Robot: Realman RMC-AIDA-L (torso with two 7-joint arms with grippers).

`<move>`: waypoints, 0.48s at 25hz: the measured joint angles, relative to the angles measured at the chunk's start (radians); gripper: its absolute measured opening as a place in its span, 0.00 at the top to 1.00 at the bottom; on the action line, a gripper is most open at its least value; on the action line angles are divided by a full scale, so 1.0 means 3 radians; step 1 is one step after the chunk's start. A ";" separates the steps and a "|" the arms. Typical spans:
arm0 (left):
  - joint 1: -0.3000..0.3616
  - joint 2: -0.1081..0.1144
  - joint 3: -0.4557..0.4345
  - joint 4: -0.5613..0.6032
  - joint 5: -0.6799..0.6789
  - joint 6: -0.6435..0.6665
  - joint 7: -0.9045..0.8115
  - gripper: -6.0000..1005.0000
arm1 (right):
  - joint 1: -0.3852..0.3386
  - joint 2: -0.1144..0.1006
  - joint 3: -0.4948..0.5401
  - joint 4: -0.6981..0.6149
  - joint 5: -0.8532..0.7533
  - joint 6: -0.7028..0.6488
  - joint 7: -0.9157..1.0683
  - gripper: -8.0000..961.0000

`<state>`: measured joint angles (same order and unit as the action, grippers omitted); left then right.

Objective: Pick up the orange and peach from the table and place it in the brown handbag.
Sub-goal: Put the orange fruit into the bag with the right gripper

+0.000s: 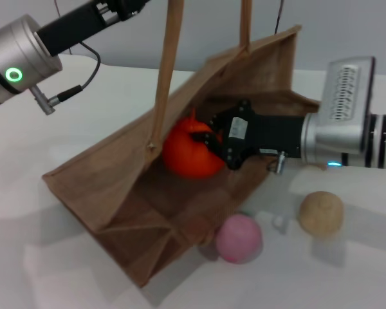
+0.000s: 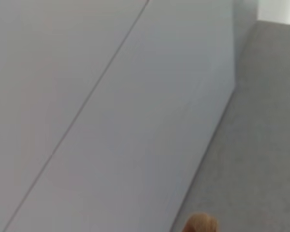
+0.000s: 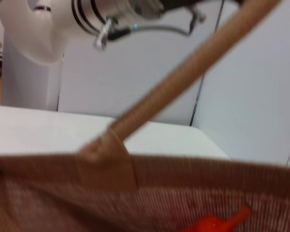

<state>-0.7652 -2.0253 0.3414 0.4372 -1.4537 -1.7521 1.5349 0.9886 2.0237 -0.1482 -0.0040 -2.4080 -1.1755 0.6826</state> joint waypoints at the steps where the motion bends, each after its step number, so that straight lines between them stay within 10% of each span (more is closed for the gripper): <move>1: 0.0000 0.0002 -0.0003 0.0000 -0.0021 -0.0051 -0.0007 0.88 | 0.0024 0.0000 -0.0001 0.0043 -0.0008 0.0077 0.0000 0.89; 12: 0.0087 0.0001 -0.0032 0.0000 -0.0334 -0.0401 -0.0024 0.88 | 0.0100 -0.0001 0.0046 0.0202 -0.0027 0.0448 -0.0241 0.93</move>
<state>-0.7391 -2.0252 0.3317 0.4372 -1.5540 -1.8723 1.5278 1.0186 2.0233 -0.1345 0.0567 -2.4162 -1.0411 0.6103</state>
